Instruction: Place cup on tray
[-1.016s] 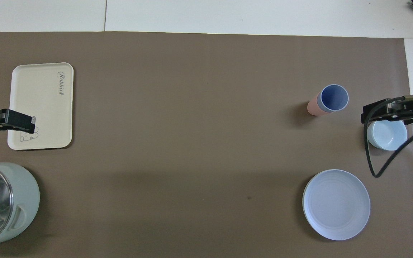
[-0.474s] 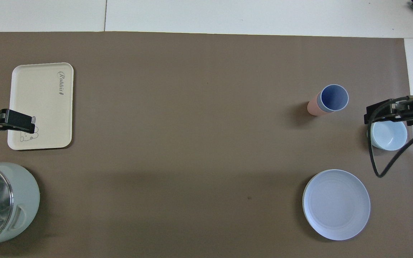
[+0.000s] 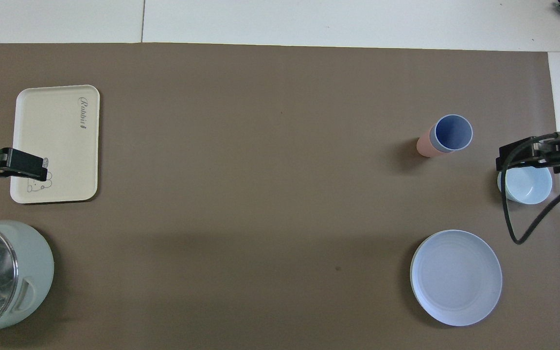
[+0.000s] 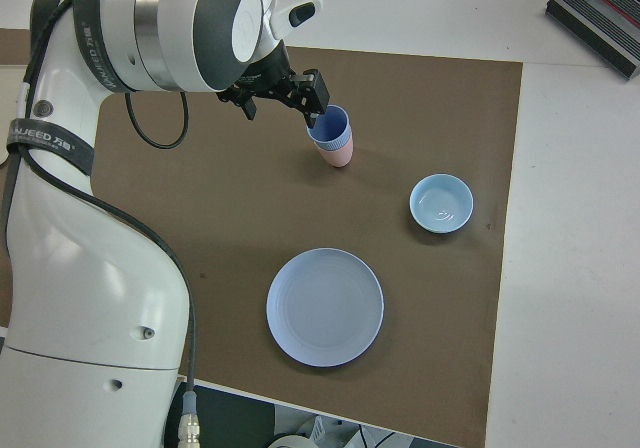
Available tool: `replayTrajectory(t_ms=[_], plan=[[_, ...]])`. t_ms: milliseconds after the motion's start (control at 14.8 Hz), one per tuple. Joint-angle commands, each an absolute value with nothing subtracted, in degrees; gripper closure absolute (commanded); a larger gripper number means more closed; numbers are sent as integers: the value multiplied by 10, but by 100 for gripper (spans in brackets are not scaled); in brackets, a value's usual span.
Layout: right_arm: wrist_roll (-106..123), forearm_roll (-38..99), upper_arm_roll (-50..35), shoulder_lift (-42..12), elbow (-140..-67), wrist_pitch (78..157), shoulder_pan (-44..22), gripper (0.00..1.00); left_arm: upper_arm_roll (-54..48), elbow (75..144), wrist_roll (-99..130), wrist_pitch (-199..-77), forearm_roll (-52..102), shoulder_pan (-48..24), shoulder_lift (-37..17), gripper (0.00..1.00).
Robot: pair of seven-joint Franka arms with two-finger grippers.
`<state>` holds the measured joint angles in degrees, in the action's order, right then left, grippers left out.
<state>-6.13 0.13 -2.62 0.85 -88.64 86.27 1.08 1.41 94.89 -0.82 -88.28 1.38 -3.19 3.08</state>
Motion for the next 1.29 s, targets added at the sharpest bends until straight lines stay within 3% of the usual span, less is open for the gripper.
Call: replayTrajectory(t_ms=[0,406,677,948,1219], plan=[[-142,-4,-31,7,-890,890,20,7,12,962,-3,-891,21,-28,41,0],[-323,41,-25,-87,-818,924,43,8,12,962,-3,-891,21,-28,41,0],[-360,41,-24,-211,-712,909,76,8,12,962,-3,-891,21,-28,41,0],[-388,91,-25,-310,-654,940,110,8,13,962,-3,-891,21,-28,41,0],[-416,135,-25,-376,-649,949,133,8,12,962,-3,-891,20,-28,41,0]])
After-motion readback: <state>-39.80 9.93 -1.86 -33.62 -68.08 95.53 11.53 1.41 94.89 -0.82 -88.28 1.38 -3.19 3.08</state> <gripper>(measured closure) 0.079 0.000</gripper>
